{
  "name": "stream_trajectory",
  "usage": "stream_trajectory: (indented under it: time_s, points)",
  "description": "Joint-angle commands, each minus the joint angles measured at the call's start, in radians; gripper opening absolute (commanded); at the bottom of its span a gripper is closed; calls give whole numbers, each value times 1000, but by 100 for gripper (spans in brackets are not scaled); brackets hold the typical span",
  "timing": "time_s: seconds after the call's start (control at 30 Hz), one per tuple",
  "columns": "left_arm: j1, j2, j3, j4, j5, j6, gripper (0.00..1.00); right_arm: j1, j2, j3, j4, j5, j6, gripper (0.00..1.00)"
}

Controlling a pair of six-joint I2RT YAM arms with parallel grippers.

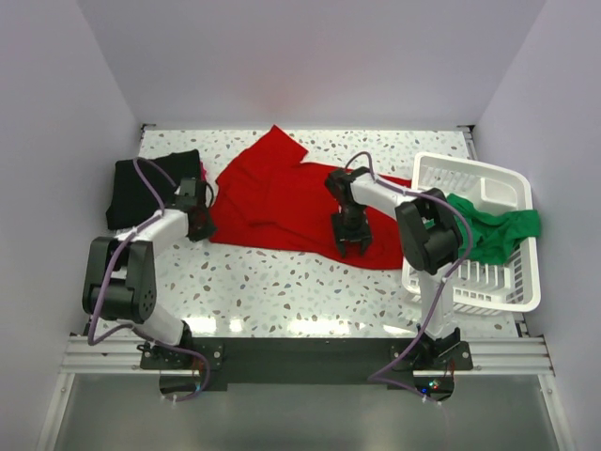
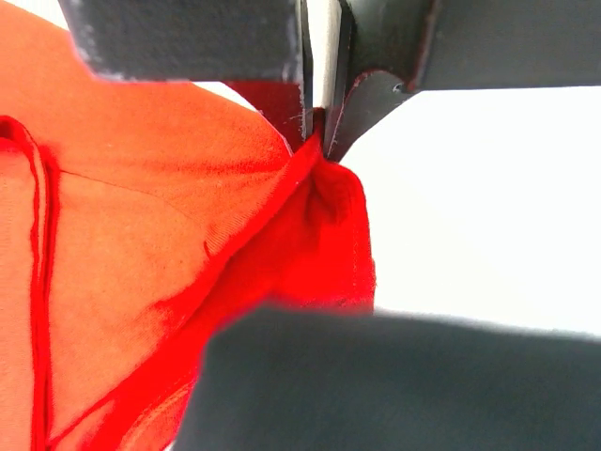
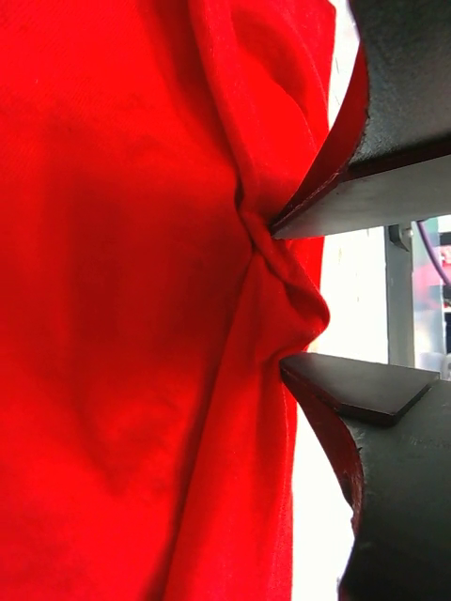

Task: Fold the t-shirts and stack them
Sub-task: Fold the tshirt

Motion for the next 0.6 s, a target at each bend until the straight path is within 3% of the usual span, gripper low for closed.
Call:
stream_trajectory:
  time_s: [0.0, 0.5, 0.57]
  points:
    - [5, -110, -41, -83, -65, -69, 0, -5, -19, -40, -30, 13, -18, 55]
    - [19, -406, -169, -361, -125, -249, 0, 8, -79, -96, -24, -16, -61, 57]
    - [22, -430, -175, -376, -125, -261, 20, 8, -78, -77, -29, -16, -64, 58]
